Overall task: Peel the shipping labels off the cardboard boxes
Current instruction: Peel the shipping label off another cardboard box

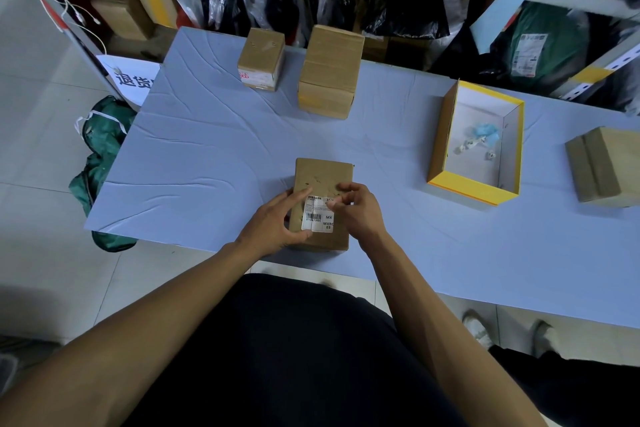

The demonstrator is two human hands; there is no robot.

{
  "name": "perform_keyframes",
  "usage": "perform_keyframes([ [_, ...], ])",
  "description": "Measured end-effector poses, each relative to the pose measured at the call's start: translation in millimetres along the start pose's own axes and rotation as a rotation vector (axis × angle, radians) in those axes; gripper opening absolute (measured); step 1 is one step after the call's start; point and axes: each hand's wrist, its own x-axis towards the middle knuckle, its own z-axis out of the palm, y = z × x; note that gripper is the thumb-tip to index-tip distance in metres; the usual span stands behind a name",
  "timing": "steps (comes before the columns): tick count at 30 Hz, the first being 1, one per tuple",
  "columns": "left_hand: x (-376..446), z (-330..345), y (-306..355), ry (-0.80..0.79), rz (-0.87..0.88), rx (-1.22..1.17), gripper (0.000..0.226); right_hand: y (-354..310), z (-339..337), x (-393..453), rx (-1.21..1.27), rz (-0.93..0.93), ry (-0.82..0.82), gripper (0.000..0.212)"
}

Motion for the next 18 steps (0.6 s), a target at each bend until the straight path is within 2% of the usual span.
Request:
perform_keyframes([
  [6, 0.3, -0.7, 1.4, 0.010, 0.004, 0.001, 0.084, -0.8, -0.9, 0.1, 0.003, 0.016, -0.007, 0.027],
  [11, 0.0, 0.0, 2.2, 0.010, 0.000, 0.022, 0.084, -0.7, -0.4, 1.2, -0.002, -0.004, -0.011, 0.011],
  [18, -0.9, 0.0, 1.6, 0.006, -0.002, -0.007, 0.083, 1.0, 0.9, 2.3, -0.006, -0.014, 0.000, 0.018],
])
